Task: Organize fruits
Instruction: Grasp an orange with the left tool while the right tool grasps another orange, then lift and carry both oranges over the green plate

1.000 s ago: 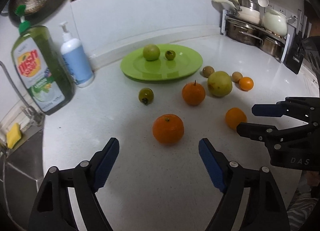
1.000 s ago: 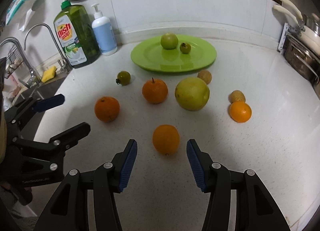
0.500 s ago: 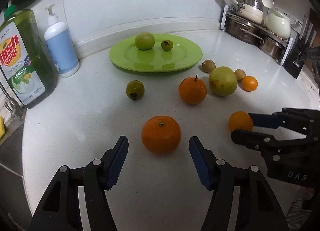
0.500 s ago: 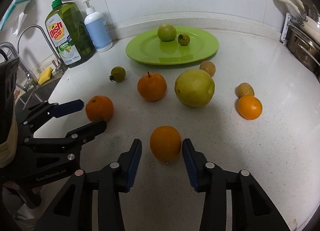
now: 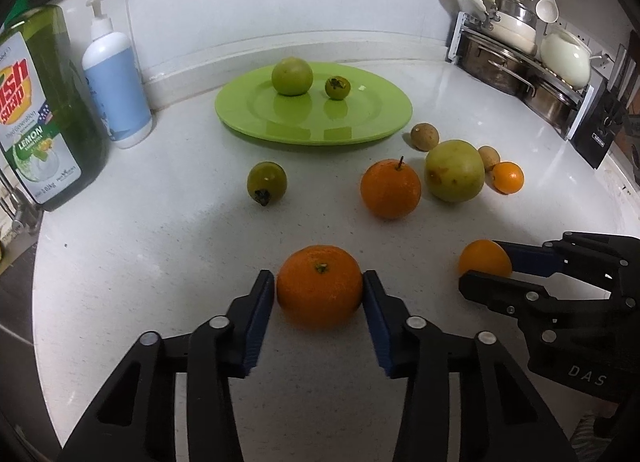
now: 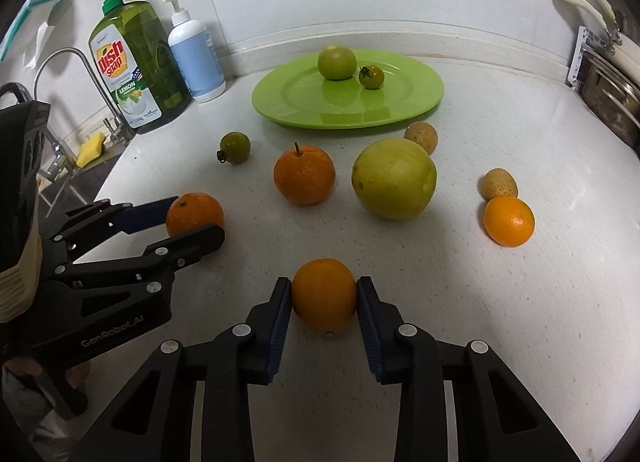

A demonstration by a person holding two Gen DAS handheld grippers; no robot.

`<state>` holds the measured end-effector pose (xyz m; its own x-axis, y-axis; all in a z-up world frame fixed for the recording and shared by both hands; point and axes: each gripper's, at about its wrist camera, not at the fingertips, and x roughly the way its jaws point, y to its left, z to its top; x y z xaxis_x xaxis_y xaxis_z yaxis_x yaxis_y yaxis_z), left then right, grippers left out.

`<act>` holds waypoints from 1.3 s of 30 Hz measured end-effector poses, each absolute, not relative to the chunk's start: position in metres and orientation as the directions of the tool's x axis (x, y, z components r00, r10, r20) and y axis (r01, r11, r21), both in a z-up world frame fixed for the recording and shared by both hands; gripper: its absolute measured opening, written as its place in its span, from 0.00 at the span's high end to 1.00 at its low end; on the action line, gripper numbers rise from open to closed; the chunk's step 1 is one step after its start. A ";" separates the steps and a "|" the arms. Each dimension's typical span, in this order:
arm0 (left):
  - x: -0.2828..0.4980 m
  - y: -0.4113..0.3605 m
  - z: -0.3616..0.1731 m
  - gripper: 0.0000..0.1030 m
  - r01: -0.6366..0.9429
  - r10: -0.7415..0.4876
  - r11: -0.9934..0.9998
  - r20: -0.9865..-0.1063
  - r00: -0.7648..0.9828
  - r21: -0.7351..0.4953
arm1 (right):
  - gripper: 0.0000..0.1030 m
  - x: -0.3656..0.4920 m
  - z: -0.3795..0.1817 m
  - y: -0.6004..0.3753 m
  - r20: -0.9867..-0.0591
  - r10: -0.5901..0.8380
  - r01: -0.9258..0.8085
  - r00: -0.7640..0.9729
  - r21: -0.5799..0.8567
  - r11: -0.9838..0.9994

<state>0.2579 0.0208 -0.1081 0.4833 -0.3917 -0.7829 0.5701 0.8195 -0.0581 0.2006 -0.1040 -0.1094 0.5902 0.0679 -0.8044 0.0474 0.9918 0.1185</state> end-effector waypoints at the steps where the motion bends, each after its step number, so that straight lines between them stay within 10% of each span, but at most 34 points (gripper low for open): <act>1: 0.257 0.021 -0.108 0.60 0.568 -0.389 0.821 -0.782 0.487 -0.055 | 0.67 0.201 -0.109 -0.104 -0.804 0.069 0.047 0.591 0.119 0.992; 39: 0.207 0.010 -0.025 0.60 0.449 -0.367 0.892 -0.672 0.643 -0.058 | 0.67 0.175 -0.039 -0.129 -0.678 0.137 -0.082 0.722 0.112 0.990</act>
<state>0.2067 0.0098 -0.0245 0.6429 -0.3674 -0.6721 0.4492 0.8916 -0.0577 0.1749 -0.1287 -0.0387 0.7219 0.1366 -0.6784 -0.0817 0.9903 0.1124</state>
